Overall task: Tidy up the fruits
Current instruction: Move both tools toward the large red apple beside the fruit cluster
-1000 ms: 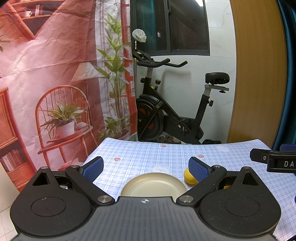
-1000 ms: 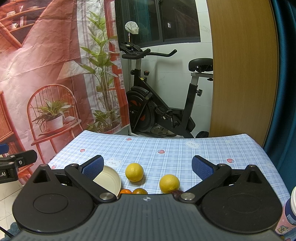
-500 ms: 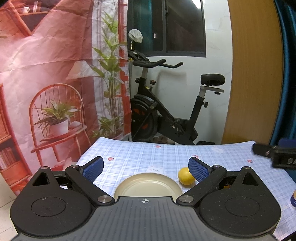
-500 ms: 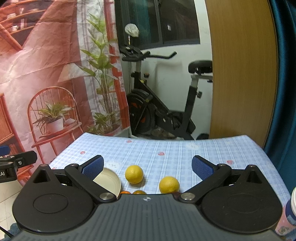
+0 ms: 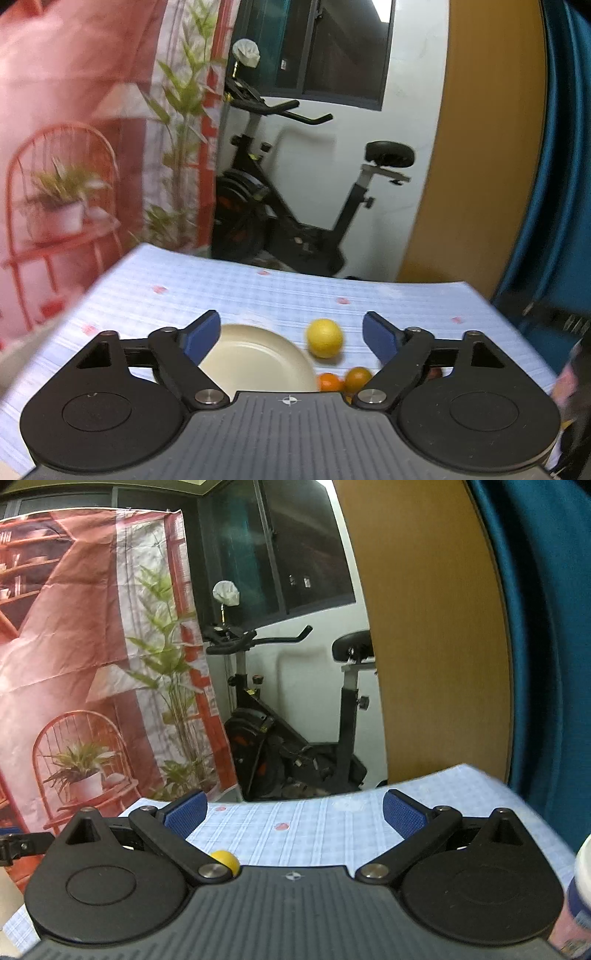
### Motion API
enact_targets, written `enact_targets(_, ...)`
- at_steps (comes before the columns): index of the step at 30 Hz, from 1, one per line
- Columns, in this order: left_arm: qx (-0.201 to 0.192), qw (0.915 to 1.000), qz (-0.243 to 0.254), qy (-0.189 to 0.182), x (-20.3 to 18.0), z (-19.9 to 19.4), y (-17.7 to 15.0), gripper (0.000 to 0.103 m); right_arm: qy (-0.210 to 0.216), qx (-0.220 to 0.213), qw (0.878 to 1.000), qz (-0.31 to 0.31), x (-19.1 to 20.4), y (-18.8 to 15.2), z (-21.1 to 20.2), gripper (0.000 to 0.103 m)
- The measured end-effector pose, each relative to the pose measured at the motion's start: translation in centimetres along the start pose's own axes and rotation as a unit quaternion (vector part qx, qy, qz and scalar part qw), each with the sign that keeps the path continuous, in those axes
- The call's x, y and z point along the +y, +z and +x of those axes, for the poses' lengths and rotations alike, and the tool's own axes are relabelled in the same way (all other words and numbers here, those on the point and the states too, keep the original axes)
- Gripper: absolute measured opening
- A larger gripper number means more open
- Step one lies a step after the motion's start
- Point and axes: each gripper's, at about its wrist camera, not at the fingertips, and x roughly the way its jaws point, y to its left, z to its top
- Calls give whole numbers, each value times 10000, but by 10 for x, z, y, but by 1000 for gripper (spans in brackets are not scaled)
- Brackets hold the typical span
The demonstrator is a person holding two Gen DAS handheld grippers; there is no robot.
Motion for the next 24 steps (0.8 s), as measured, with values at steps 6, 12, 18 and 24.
enact_targets(6,486,9988,10,-61,-3,18,-16,84,507,674,9960,-302,17,-30,14,103)
enact_targets(12,949,9952,195,141,0,26,-26,84,941,1513,9797,-924,50,-65,29,103)
enact_targets(18,1144,9928,271,247,1,28,-31,84,1030,1949,9697,-1057,55,-82,34,100)
enact_targets(24,1303,9911,251,-126,-5,33,-37,84,1298,2566,9563,-537,41,-96,44,82)
